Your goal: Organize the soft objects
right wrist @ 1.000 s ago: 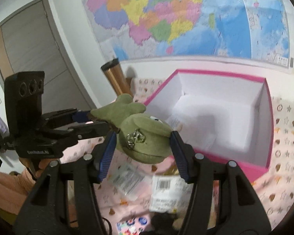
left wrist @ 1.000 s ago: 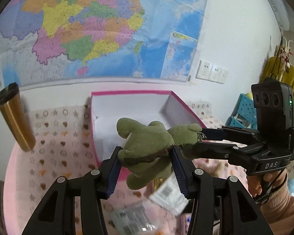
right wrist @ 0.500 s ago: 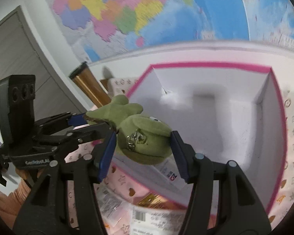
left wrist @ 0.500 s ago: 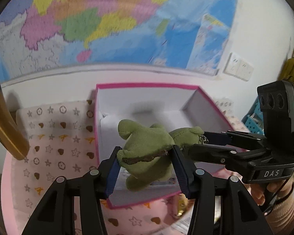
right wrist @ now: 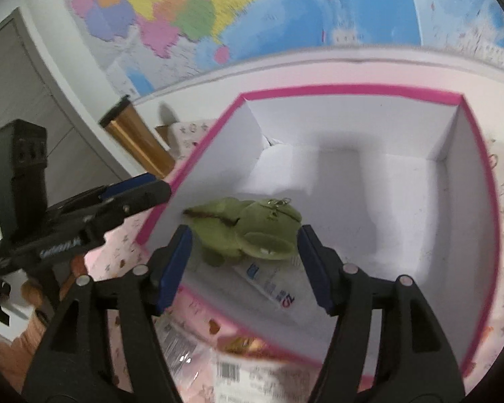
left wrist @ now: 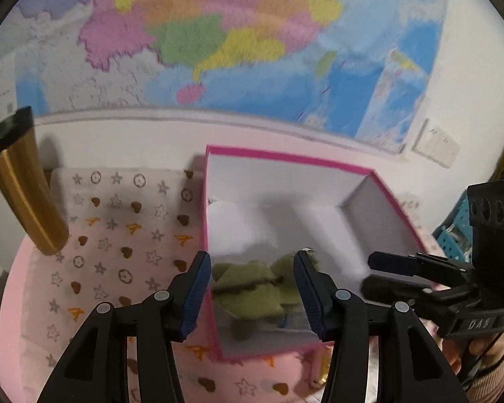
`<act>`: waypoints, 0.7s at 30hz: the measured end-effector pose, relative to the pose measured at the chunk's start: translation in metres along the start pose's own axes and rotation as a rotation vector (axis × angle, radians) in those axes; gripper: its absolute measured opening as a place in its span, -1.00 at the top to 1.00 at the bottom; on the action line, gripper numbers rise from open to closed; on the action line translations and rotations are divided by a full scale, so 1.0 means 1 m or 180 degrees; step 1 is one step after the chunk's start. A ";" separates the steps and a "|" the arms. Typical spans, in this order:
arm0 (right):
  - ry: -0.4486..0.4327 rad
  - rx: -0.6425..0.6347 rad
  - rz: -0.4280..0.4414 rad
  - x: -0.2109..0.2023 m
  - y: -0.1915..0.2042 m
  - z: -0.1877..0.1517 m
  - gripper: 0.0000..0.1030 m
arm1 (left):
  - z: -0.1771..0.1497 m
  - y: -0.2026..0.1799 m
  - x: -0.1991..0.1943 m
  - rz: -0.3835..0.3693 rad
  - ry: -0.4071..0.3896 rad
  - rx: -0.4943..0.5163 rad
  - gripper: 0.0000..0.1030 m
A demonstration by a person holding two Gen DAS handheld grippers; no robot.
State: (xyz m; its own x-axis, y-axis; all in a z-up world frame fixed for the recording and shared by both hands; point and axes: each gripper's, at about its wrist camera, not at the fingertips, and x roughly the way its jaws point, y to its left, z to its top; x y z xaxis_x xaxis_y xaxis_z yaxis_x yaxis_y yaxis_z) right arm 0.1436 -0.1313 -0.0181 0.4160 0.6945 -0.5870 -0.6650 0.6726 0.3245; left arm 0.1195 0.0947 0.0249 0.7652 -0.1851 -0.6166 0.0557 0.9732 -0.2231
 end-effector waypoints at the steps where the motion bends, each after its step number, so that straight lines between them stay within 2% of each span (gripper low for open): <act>1: -0.0040 -0.0042 0.0013 -0.011 0.003 -0.003 -0.29 | -0.003 -0.003 -0.008 -0.0062 -0.0033 0.0032 -0.08; 5: -0.0191 -0.0124 0.0110 -0.054 0.011 -0.019 -0.29 | -0.022 -0.019 -0.033 -0.0313 -0.0091 0.0178 -0.28; 9: -0.0266 -0.0073 0.0184 -0.086 0.008 -0.036 -0.29 | -0.046 -0.035 -0.045 -0.0592 0.0023 0.0285 -0.29; 12: -0.0303 -0.0044 0.0122 -0.104 0.001 -0.053 -0.29 | -0.065 -0.045 -0.045 -0.0738 0.0139 0.0304 -0.29; 17: -0.0225 0.0063 0.0031 -0.114 -0.015 -0.079 -0.29 | -0.093 -0.052 -0.032 -0.0864 0.0379 0.0253 -0.29; 21: -0.0054 0.0194 -0.0005 -0.104 -0.030 -0.097 -0.29 | -0.116 -0.051 -0.012 -0.0910 0.0663 0.0149 -0.29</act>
State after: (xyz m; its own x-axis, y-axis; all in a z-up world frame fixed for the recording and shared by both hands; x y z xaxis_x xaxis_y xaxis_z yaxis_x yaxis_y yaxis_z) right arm 0.0599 -0.2486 -0.0392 0.4278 0.6973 -0.5751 -0.6255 0.6877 0.3686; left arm 0.0329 0.0319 -0.0435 0.5676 -0.4701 -0.6759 0.2818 0.8823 -0.3771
